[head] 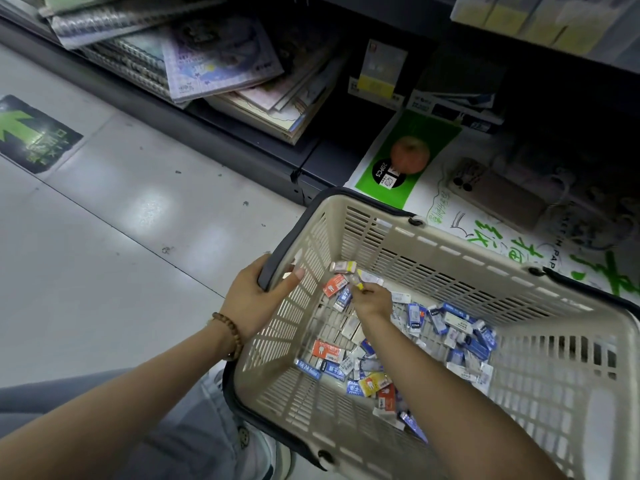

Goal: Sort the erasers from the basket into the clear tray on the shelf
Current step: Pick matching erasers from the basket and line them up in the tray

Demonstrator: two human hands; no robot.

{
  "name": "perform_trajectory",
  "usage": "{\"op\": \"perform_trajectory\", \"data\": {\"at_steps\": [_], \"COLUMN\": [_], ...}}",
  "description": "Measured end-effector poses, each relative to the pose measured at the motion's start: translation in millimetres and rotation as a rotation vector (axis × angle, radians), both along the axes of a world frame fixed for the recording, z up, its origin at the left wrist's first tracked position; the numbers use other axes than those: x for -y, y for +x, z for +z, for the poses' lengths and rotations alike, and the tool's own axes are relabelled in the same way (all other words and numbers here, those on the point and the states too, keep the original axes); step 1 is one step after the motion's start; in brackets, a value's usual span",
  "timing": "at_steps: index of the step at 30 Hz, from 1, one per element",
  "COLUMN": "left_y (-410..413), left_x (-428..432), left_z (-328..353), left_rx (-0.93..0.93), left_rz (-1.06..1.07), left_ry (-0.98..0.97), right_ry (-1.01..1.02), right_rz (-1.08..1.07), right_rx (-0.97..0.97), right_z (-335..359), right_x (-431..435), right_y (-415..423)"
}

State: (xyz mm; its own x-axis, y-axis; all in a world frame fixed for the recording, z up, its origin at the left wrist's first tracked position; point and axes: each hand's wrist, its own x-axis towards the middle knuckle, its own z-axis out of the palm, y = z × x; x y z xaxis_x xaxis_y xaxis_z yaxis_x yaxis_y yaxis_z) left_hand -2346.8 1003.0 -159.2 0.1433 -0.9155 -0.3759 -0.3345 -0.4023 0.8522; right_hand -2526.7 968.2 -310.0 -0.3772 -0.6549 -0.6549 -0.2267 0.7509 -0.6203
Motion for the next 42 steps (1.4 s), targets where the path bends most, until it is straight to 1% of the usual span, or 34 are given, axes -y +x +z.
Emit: {"op": "perform_trajectory", "data": {"at_steps": [1, 2, 3, 5, 6, 7, 9, 11, 12, 15, 17, 18, 19, 21, 23, 26, 29, 32, 34, 37, 40, 42], "left_y": [0.0, 0.2, 0.6, 0.8, 0.0, -1.8, -8.7, -18.8, -23.4, -29.3, -23.9, -19.0, -12.7, -0.6, 7.4, 12.0, 10.5, 7.2, 6.6, 5.1, 0.5, -6.9], "left_x": [-0.6, -1.6, -2.9, -3.7, -2.9, -1.0, 5.1, 9.5, 11.3, 17.8, 23.9, 27.0, 30.2, 33.4, 34.8, 38.6, 41.0, 41.2, 41.7, 44.4, 51.2, 52.7], "left_z": [1.0, 1.6, 1.9, 3.8, 6.5, 10.1, 16.9, 22.3, 24.6, 32.9, 39.5, 41.9, 41.8, 36.4, 29.0, 22.3, 18.5, 17.8, 21.5, 33.9, 53.5, 62.9], "left_rx": [0.007, 0.021, 0.055, 0.209, 0.306, 0.394, 0.485, 0.457, 0.402, 0.136, -0.107, -0.221, -0.287, -0.285, -0.237, -0.235, -0.194, -0.198, -0.205, -0.230, -0.354, -0.479], "left_rz": [-0.002, -0.002, -0.007, -0.061, -0.115, -0.178, -0.294, -0.321, -0.291, -0.132, -0.035, 0.029, 0.100, 0.206, 0.257, 0.277, 0.251, 0.267, 0.273, 0.264, 0.233, 0.214], "left_ry": [-0.029, -0.058, -0.100, -0.243, -0.326, -0.393, -0.445, -0.429, -0.403, -0.295, -0.241, -0.211, -0.188, -0.148, -0.112, -0.091, -0.069, -0.046, -0.036, -0.048, -0.083, -0.039], "right_ry": [-0.010, -0.025, -0.037, -0.095, -0.132, -0.166, -0.208, -0.228, -0.230, -0.225, -0.214, -0.192, -0.156, -0.052, 0.045, 0.140, 0.143, 0.084, 0.053, 0.066, 0.014, -0.063], "right_rz": [-0.004, -0.021, -0.055, -0.067, -0.047, -0.022, 0.053, 0.153, 0.205, 0.315, 0.285, 0.231, 0.175, 0.128, 0.152, 0.160, 0.046, -0.186, -0.280, -0.292, -0.285, -0.240], "right_rx": [0.050, 0.153, 0.309, 0.636, 0.767, 0.872, 0.986, 1.018, 1.020, 1.027, 1.029, 0.998, 0.926, 0.707, 0.570, 0.513, 0.474, 0.522, 0.552, 0.656, 0.904, 1.059], "right_z": [7.6, 19.2, 33.2, 65.5, 82.1, 98.0, 123.3, 140.0, 144.7, 146.6, 134.7, 125.0, 112.2, 83.1, 57.6, 26.4, 9.7, 5.9, 9.2, 29.3, 71.7, 104.1], "right_x": [-4.3, -8.5, -12.2, -16.8, -17.6, -18.4, -19.5, -20.7, -20.8, -18.7, -15.1, -12.9, -10.5, -6.5, -1.5, 8.6, 15.0, 13.6, 8.5, -2.7, -8.7, -9.3], "right_y": [-5.7, -10.1, -13.3, -17.8, -19.2, -19.9, -18.4, -13.7, -10.5, -1.2, 0.9, 1.0, 1.5, 5.8, 16.4, 36.6, 55.1, 66.6, 66.2, 54.1, 33.2, 19.3]}}
